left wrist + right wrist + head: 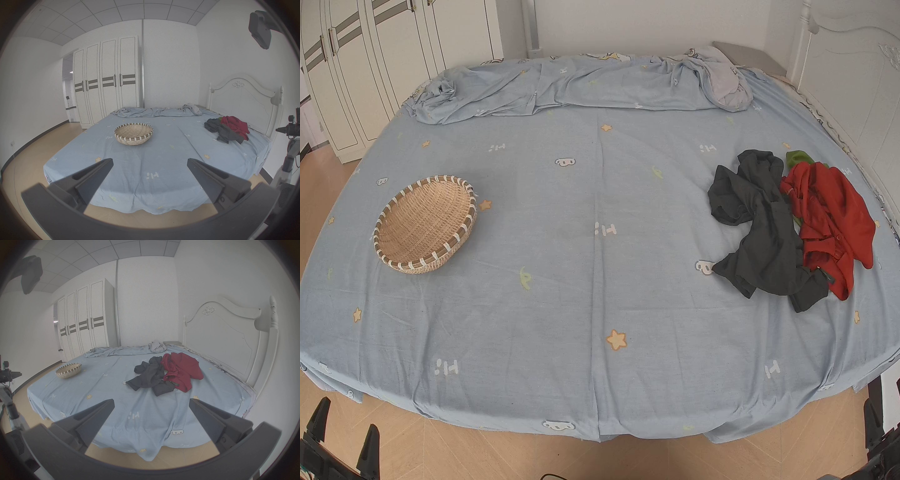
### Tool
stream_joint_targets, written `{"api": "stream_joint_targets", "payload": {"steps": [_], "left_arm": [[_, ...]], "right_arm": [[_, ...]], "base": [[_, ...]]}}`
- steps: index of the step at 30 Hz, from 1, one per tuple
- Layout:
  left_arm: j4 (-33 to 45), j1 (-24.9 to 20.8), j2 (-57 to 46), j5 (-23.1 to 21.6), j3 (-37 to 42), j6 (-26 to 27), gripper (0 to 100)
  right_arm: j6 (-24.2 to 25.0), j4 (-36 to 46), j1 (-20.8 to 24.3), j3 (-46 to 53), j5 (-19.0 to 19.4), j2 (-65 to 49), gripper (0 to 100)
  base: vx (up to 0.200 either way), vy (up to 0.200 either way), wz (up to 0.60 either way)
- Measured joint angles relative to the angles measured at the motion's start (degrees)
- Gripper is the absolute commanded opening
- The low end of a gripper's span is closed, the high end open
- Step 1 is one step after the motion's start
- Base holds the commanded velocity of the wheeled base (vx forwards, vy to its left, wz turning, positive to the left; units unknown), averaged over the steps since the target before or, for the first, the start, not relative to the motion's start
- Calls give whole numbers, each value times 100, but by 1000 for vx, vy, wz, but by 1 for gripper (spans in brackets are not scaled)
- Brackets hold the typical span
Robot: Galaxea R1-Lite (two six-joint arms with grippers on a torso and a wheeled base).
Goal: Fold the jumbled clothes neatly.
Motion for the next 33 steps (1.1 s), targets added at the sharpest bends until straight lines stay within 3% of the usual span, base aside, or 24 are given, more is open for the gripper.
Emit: {"api": "stream_joint_targets", "payload": {"steps": [33], "left_arm": [[27,0,2,-9,5,-30,100]], "right_arm": [[15,-5,2,0,-28,0,100]], "base": [[0,0,0]]}}
